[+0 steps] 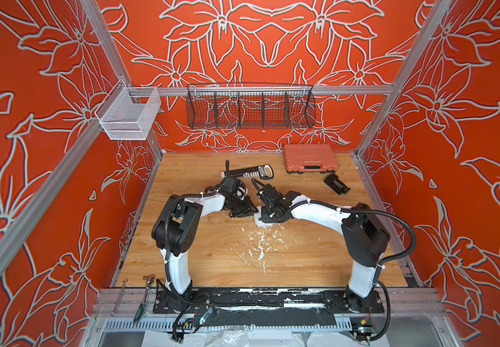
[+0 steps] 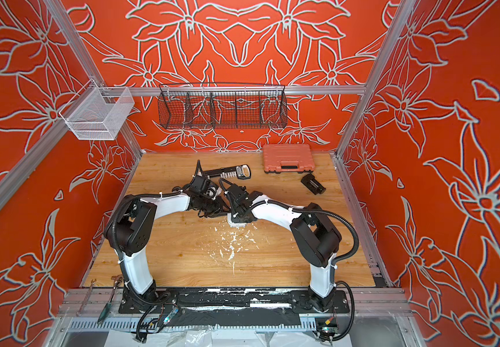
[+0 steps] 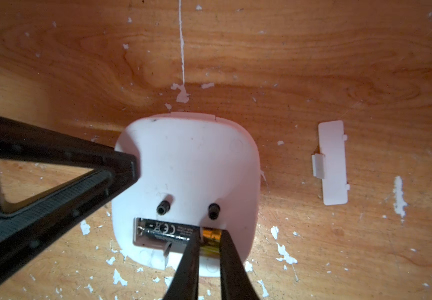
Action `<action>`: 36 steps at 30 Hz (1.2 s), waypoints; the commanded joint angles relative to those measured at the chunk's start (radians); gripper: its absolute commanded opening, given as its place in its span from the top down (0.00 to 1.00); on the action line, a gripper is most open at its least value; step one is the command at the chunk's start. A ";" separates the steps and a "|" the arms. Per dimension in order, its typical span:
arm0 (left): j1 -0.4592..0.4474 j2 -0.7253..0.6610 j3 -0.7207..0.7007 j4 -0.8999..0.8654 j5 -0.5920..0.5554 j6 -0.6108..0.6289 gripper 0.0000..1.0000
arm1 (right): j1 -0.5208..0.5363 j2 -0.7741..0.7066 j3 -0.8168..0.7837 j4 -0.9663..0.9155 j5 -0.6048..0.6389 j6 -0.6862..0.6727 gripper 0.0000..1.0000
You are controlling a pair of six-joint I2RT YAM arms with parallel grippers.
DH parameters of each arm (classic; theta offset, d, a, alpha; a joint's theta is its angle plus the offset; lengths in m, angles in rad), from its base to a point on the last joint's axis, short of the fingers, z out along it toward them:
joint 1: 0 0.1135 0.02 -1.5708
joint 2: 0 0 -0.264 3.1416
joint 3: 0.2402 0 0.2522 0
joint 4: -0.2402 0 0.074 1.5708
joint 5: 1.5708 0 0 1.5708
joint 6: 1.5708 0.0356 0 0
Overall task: Insert the battery into the alarm
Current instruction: Install the battery in the alarm, then adjust the alarm at the center of the board.
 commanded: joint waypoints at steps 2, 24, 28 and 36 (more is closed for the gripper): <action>-0.004 0.047 -0.020 -0.066 -0.019 0.014 0.74 | 0.002 0.035 0.011 -0.015 -0.044 0.014 0.89; 0.000 0.036 -0.035 -0.045 -0.028 -0.002 0.74 | 0.004 -0.021 0.036 0.000 0.016 -0.135 0.76; 0.001 0.034 -0.034 -0.039 -0.025 -0.005 0.74 | 0.005 -0.075 0.048 0.037 0.016 -0.230 0.54; 0.002 -0.008 -0.029 -0.025 -0.024 0.009 0.71 | -0.001 -0.132 -0.061 0.054 0.027 -0.223 0.41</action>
